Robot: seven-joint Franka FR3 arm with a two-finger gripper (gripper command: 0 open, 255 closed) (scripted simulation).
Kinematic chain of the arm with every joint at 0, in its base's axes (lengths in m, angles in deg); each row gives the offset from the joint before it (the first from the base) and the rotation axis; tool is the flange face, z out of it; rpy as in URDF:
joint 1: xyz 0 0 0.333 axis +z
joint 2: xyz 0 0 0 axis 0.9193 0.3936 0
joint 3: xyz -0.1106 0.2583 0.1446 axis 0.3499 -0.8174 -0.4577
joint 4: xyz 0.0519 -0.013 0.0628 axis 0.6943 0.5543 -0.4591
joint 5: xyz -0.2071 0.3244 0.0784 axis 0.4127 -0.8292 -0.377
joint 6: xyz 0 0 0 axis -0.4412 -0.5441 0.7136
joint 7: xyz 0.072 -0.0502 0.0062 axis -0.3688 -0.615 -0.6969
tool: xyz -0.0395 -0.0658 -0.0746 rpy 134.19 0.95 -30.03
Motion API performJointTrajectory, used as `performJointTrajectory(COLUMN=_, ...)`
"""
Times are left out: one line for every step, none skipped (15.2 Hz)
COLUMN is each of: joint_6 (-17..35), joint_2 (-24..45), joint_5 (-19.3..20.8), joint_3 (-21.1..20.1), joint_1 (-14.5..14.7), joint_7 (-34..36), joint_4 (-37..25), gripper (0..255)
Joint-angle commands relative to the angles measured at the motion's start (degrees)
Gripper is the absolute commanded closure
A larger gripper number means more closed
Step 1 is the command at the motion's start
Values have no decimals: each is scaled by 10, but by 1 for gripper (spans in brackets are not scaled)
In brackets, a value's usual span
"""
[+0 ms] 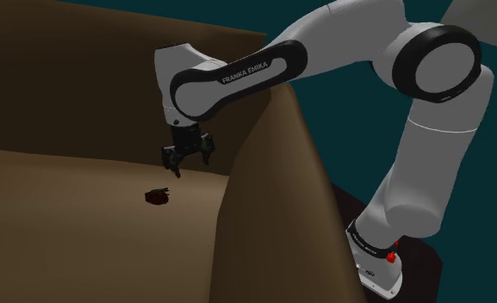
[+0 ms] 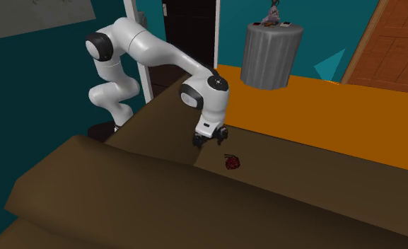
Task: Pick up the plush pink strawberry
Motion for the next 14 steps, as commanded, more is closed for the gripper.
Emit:
performJointTrajectory(joint_6=-4, joint_2=51, joint_5=14, joint_3=-1, joint_1=15, joint_7=17, joint_4=-51, gripper=0)
performJointTrajectory(joint_6=-6, joint_2=74, joint_5=19, joint_3=-1, joint_1=23, joint_7=25, joint_4=-75, gripper=0)
performJointTrajectory(joint_6=-8, joint_2=97, joint_5=25, joint_3=-1, joint_1=31, joint_7=31, joint_4=-99, gripper=0)
performJointTrajectory(joint_6=-12, joint_2=120, joint_5=30, joint_3=0, joint_1=40, joint_7=38, joint_4=-125, gripper=0)
performJointTrajectory(joint_6=-16, joint_2=144, joint_5=35, joint_3=1, joint_1=49, joint_7=43, joint_4=-152, gripper=0)
performJointTrajectory(joint_6=-21, joint_2=169, joint_5=40, joint_3=2, joint_1=58, joint_7=49, joint_4=-180, gripper=0)
performJointTrajectory(joint_6=-28, joint_2=193, joint_5=44, joint_3=4, joint_1=67, joint_7=54, joint_4=-211, gripper=0)
performJointTrajectory(joint_6=-35, joint_2=219, joint_5=49, joint_3=6, joint_1=77, joint_7=58, joint_4=-243, gripper=0)
performJointTrajectory(joint_6=-41, joint_2=236, joint_5=51, joint_3=7, joint_1=84, joint_7=61, joint_4=-266, gripper=0)
performJointTrajectory(joint_6=-35, joint_2=239, joint_5=52, joint_3=8, joint_1=85, joint_7=60, joint_4=-263, gripper=0)
performJointTrajectory(joint_6=-29, joint_2=242, joint_5=53, joint_3=8, joint_1=85, joint_7=60, joint_4=-260, gripper=0)
performJointTrajectory(joint_6=-23, joint_2=246, joint_5=53, joint_3=9, joint_1=85, joint_7=60, joint_4=-257, gripper=0)
performJointTrajectory(joint_6=-18, joint_2=249, joint_5=54, joint_3=10, joint_1=85, joint_7=60, joint_4=-254, gripper=0)
performJointTrajectory(joint_6=-12, joint_2=252, joint_5=55, joint_3=11, joint_1=86, joint_7=60, joint_4=-252, gripper=0)
